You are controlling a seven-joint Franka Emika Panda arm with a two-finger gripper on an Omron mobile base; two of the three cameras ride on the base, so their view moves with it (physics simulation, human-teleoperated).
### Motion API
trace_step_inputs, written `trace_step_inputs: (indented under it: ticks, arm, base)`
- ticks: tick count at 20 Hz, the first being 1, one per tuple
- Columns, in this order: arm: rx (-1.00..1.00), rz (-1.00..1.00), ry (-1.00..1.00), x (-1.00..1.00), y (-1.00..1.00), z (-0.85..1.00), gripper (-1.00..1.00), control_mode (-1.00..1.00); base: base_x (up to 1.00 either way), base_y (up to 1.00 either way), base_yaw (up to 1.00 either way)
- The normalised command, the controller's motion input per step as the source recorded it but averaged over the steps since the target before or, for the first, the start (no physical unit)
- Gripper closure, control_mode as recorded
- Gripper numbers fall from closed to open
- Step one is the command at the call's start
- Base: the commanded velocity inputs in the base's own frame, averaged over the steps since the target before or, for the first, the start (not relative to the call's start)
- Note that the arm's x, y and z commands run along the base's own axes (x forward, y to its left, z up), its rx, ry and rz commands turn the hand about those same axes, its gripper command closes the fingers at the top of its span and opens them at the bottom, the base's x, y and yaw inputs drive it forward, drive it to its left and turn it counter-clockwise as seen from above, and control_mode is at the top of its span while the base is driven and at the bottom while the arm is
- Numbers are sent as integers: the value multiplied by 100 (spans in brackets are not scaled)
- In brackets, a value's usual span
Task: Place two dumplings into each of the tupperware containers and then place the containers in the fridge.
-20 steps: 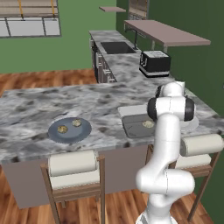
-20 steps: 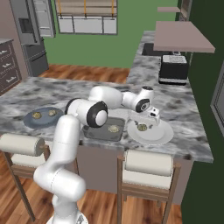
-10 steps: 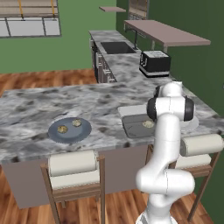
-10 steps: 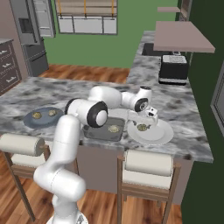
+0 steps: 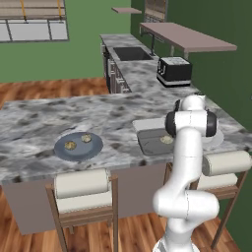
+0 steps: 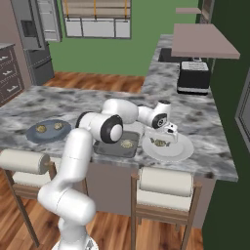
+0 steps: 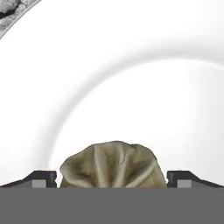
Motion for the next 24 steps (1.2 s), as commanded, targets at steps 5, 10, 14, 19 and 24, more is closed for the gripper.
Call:
trace_step_inputs:
  ticks: [5,10,14,19,24]
  arm:
    - [0,-1,0,-2,0,4,100,-100]
    - [0,-6,2,-5,7,68,100,-100]
    - [0,-5,4,-45,58,72,100,-100]
    - [-1,-1,9,-68,91,50,100,-100]
    - [-8,0,9,-69,100,1,100,-100]
  base:
    - [0,0,0]
    - [0,0,0]
    - [0,0,0]
    - [0,0,0]
    - [0,0,0]
